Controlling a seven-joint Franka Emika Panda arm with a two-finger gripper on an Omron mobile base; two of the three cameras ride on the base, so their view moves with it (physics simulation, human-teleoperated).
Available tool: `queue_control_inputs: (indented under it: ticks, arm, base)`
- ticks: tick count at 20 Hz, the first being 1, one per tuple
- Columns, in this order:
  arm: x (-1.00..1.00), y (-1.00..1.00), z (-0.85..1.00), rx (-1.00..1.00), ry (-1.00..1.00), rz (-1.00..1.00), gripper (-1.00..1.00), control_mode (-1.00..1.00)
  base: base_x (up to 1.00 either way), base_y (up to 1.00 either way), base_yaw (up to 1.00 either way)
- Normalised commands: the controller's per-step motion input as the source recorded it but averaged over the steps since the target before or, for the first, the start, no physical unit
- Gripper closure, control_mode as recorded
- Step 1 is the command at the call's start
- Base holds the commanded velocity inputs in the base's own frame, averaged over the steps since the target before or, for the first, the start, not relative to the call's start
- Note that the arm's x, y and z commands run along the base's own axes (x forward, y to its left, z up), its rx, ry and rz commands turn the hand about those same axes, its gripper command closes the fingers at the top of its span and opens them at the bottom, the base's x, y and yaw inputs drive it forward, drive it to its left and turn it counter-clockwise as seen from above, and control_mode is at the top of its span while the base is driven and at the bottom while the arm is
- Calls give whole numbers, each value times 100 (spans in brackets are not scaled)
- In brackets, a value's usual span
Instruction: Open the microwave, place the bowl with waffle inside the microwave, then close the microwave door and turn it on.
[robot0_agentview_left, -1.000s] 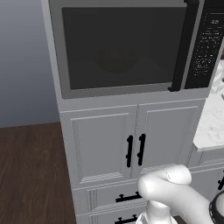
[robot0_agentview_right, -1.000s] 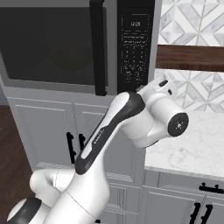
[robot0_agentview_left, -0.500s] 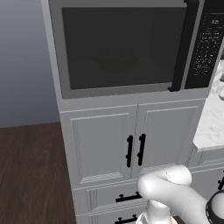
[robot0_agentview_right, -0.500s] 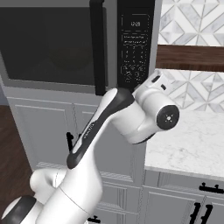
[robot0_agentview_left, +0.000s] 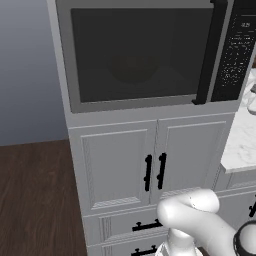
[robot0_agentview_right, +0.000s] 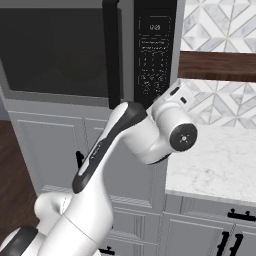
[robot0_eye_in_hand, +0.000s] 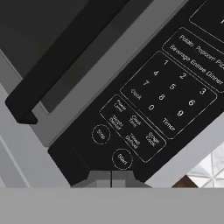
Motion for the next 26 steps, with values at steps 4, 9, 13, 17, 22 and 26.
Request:
queue_control_inputs:
  ticks: [4,9,13,17,22,26]
  arm:
    - [4,1,-5,-5,-4,-9,100,-100]
    - [6,4,-8,-4,0,-8,100,-100]
    - [10,2,0,-3,0,-7,100,-100]
    - [13,0,0,-3,0,-9,100,-100]
    - [10,1,0,-3,0,-8,100,-100]
    - [8,7,0,-2,-2,-6,100,-100]
  base:
    - [0,0,0]
    - [0,0,0]
    - [0,0,0]
    - [0,0,0]
    - [0,0,0]
    - [0,0,0]
